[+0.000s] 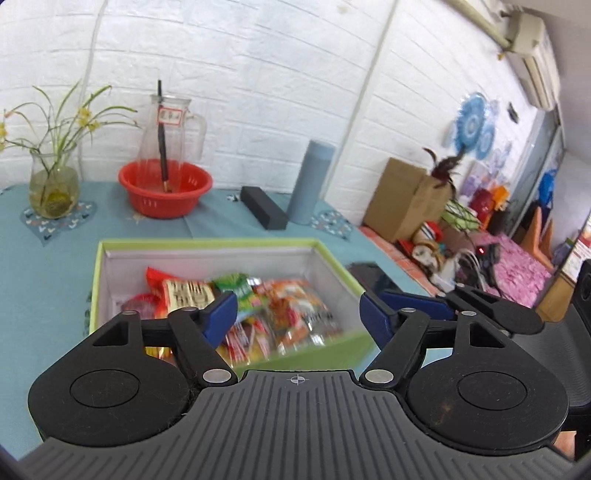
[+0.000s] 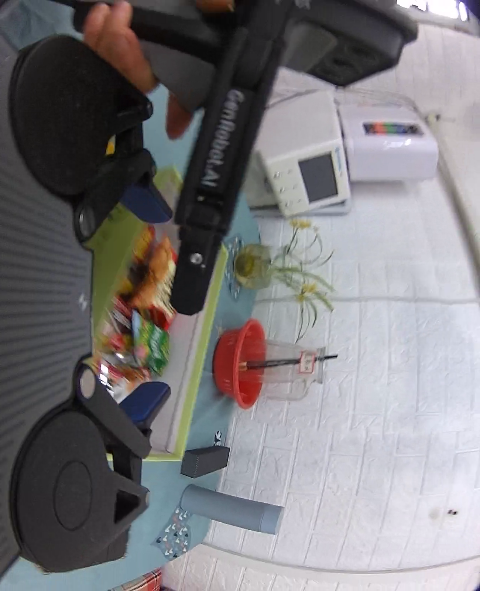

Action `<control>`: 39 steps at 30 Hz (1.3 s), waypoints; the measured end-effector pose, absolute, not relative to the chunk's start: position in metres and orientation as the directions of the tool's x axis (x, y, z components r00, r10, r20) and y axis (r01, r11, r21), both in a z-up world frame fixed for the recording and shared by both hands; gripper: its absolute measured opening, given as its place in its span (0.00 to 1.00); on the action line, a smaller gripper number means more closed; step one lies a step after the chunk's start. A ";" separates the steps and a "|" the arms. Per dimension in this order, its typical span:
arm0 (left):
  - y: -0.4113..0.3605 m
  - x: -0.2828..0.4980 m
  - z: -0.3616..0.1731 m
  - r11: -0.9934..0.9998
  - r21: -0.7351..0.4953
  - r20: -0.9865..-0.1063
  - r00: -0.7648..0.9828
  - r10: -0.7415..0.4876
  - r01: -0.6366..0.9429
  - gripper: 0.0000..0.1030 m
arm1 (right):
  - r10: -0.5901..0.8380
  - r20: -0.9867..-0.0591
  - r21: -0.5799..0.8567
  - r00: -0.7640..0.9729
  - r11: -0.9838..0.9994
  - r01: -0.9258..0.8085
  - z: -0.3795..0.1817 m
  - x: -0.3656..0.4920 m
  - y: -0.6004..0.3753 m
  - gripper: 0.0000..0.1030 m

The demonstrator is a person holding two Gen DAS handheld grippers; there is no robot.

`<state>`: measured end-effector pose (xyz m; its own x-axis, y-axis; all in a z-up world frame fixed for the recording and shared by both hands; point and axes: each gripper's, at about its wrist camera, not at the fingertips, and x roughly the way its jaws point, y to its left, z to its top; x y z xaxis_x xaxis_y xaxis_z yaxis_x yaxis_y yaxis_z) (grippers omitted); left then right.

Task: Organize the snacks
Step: 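Lower the green bag into the box and open the left gripper, then grasp the yellow biscuit bag with the left gripper and lift it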

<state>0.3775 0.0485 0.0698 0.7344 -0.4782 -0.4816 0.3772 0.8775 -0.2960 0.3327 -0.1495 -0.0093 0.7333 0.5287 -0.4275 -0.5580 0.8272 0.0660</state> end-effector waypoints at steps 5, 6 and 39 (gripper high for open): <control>0.047 0.337 0.032 0.867 -0.278 -0.564 0.661 -0.495 0.413 0.55 | 0.571 -0.486 0.167 0.662 0.804 -0.571 -0.042 0.262 -0.146 0.91; 0.044 0.334 0.024 0.872 -0.260 -0.584 0.652 -0.484 0.415 0.54 | 0.579 -0.500 0.184 0.644 0.798 -0.574 -0.049 0.257 -0.143 0.91; 0.101 0.165 -0.019 0.890 -0.445 -0.634 0.667 -0.391 0.099 0.59 | 0.648 -0.578 0.274 0.496 0.726 -0.630 -0.078 0.148 -0.102 0.91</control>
<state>0.1652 0.1011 -0.0193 0.6674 -0.3910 -0.6337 0.0995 0.8902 -0.4445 0.1481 -0.1019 -0.0782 0.4960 0.6483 -0.5777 -0.6303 0.7264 0.2740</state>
